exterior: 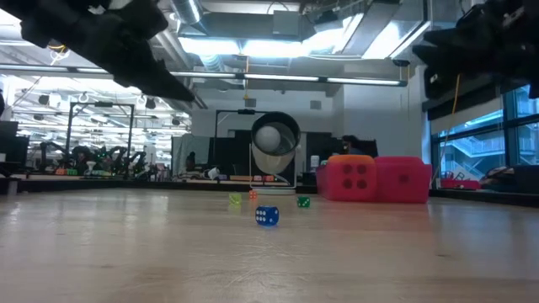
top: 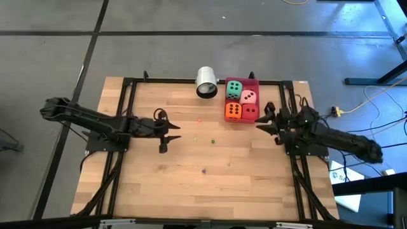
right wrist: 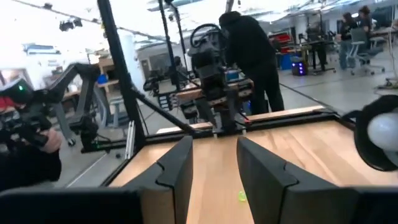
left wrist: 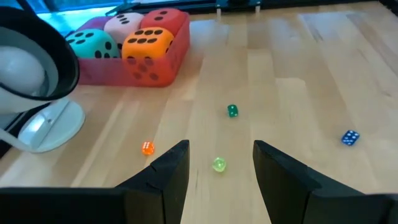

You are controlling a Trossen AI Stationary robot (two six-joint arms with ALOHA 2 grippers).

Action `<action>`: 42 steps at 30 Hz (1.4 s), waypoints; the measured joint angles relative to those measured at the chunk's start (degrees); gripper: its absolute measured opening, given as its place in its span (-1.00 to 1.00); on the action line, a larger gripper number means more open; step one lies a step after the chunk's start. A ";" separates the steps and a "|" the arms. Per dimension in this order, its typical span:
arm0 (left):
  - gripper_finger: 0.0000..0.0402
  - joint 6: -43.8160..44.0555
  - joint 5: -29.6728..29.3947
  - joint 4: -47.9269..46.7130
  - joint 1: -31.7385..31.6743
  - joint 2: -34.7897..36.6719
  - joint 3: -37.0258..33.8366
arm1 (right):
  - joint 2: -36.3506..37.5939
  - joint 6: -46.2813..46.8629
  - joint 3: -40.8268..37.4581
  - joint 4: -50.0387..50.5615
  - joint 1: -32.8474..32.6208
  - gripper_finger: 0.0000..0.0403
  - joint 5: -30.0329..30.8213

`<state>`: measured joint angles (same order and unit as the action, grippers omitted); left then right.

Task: Pick & Place Dice
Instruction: Put the small light green dice into the red bin

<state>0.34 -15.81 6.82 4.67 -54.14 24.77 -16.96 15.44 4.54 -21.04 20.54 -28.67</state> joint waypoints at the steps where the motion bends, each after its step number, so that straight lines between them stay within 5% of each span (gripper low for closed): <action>1: -0.15 -0.58 0.00 0.80 -0.17 -0.98 0.00 | -0.46 -1.41 0.00 -0.13 -2.17 -0.38 2.06; 12: -0.15 -1.16 6.21 7.21 -4.56 -8.45 0.01 | -10.16 -9.45 0.48 -3.88 -20.32 -0.38 23.41; 21: -0.15 -1.14 8.51 8.89 -7.23 -10.18 0.00 | -28.35 -14.14 9.28 -2.56 -28.38 -0.38 35.58; 42: -0.15 -1.01 12.87 18.57 -7.20 -26.03 0.02 | -64.69 -10.10 20.40 -12.87 -28.90 -0.38 36.83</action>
<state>-0.67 -2.94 25.39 -2.52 -80.17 24.80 -81.65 5.34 24.93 -33.91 -8.36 8.16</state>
